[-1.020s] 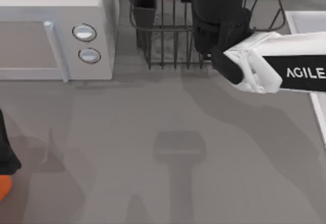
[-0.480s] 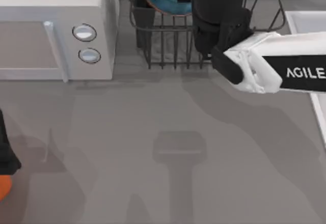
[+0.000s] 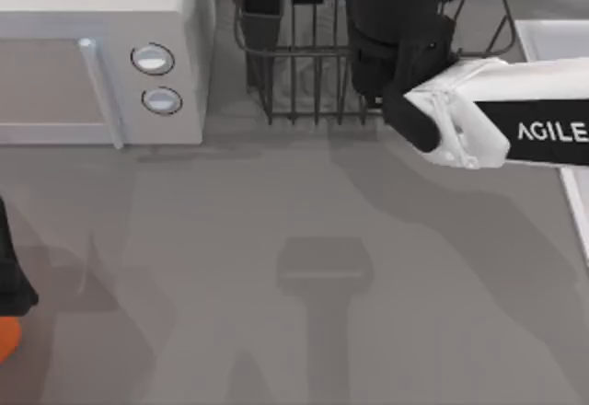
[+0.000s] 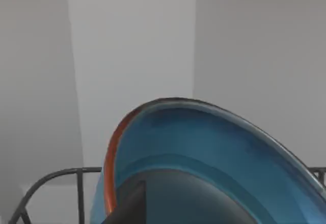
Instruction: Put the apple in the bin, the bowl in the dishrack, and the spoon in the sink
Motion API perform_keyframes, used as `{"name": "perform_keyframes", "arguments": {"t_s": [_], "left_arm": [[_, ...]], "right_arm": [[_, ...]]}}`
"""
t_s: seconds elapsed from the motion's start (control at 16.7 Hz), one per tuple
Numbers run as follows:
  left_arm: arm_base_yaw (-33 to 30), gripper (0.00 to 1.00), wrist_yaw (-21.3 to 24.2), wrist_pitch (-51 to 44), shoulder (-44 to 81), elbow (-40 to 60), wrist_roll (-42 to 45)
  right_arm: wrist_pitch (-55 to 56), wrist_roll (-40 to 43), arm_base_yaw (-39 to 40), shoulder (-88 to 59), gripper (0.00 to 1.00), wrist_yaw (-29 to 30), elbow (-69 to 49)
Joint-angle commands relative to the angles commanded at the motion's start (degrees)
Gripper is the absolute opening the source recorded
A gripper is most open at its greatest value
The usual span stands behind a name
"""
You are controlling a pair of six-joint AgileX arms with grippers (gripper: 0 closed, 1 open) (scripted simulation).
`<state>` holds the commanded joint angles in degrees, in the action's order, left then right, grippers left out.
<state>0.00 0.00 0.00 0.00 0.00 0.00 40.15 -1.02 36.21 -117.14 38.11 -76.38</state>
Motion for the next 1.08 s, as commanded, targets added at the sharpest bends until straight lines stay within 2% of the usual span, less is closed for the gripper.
{"name": "perform_keyframes", "arguments": {"t_s": [0.6, 0.84, 1.08], "left_arm": [[0.0, 1.00, 0.0, 0.0, 0.0, 0.0, 0.0], [0.0, 1.00, 0.0, 0.0, 0.0, 0.0, 0.0], [0.0, 1.00, 0.0, 0.0, 0.0, 0.0, 0.0]], "right_arm": [[-0.6, 0.0, -0.4, 1.7, 1.00, -0.6, 1.1], [-3.9, 0.0, -3.5, 11.8, 1.00, -4.1, 7.7], [-9.8, 0.1, -9.0, 28.5, 1.00, -9.6, 18.9]]}}
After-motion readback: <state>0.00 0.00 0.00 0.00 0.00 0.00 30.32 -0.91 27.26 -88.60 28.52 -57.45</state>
